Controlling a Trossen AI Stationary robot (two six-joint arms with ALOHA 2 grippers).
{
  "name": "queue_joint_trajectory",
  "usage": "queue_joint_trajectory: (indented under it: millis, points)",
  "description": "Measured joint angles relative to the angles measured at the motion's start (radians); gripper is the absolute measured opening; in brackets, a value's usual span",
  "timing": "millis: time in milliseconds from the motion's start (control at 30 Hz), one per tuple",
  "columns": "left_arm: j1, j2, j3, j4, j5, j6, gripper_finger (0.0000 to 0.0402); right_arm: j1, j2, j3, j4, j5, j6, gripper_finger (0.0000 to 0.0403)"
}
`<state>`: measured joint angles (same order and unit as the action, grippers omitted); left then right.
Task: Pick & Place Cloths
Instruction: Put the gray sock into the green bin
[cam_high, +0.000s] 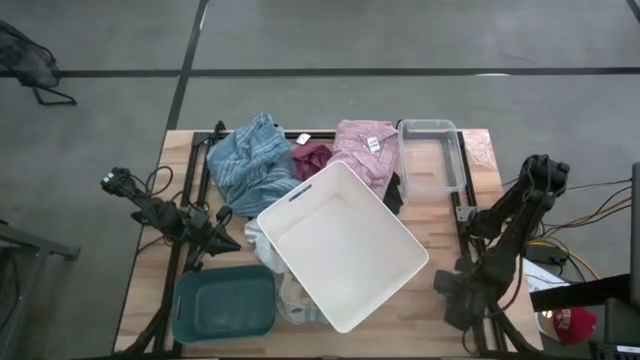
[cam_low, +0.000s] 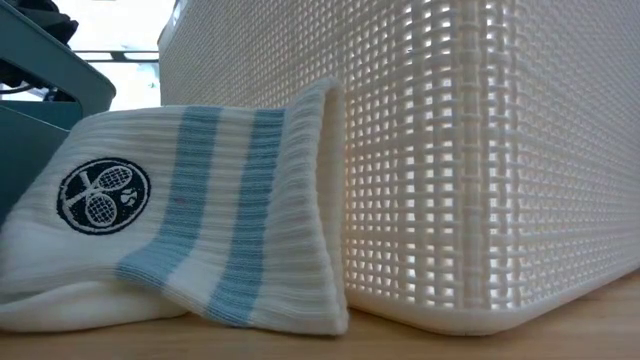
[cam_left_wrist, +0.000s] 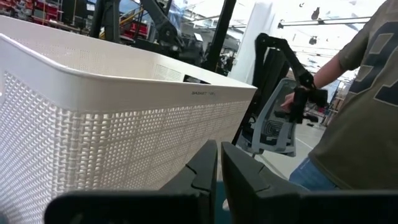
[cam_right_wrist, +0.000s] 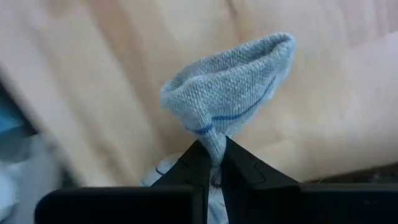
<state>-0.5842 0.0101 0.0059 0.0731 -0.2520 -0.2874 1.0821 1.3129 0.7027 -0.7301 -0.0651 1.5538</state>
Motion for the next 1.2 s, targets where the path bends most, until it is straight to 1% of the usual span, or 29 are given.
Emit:
queue_joint_trajectory:
  millis: [100,233,300,400,467,533,633,800,867,933,1033,1133,1200]
  points:
    - [0.0,0.0,0.0,-0.002,0.0,0.0,0.0028,0.0,-0.089,0.014,-0.022,0.0,0.055,0.0014]
    - [0.0,0.0,0.0,-0.002,0.0,-0.009,0.0028,0.0,-0.215,0.063,-0.108,0.011,0.122,0.0013]
    - [0.0,0.0,0.0,-0.002,0.0,-0.014,0.0028,0.0,-0.278,0.09,-0.135,0.012,0.126,0.0013]
    - [0.0,0.0,0.0,-0.003,0.0,-0.015,0.0028,-0.002,-0.367,0.143,-0.128,0.013,0.127,0.0012]
    - [0.0,0.0,0.0,-0.003,-0.002,-0.016,0.0028,-0.002,-0.41,0.182,-0.132,0.03,0.141,0.0012]
    - [0.0,0.0,0.0,-0.001,-0.03,-0.012,0.0028,-0.002,-0.439,0.226,-0.135,0.072,0.153,0.0012]
    - [0.0,0.0,0.0,0.065,-0.09,-0.029,0.0028,-0.013,-0.474,0.305,-0.167,0.168,0.156,0.0012]
    - [0.0,0.0,0.0,0.284,-0.207,-0.133,0.0028,-0.092,-0.488,0.47,-0.27,0.295,0.115,0.0012]
    - [0.0,0.0,0.0,0.382,-0.286,-0.117,0.0028,-0.127,-0.488,0.535,-0.266,0.357,0.049,0.0012]
    - [0.0,0.0,-0.001,0.498,-0.388,-0.096,0.0028,-0.161,-0.48,0.597,-0.256,0.431,-0.035,0.0012]
    - [0.0,0.0,-0.001,0.661,-0.528,-0.151,0.0028,-0.216,-0.461,0.679,-0.255,0.537,-0.182,0.0012]
    - [0.0,0.001,-0.001,0.729,-0.654,-0.142,0.0028,-0.277,-0.441,0.736,-0.255,0.591,-0.292,0.0012]
    - [0.0,0.011,-0.001,0.727,-0.682,-0.141,0.0028,-0.33,-0.423,0.762,-0.255,0.593,-0.363,0.0012]
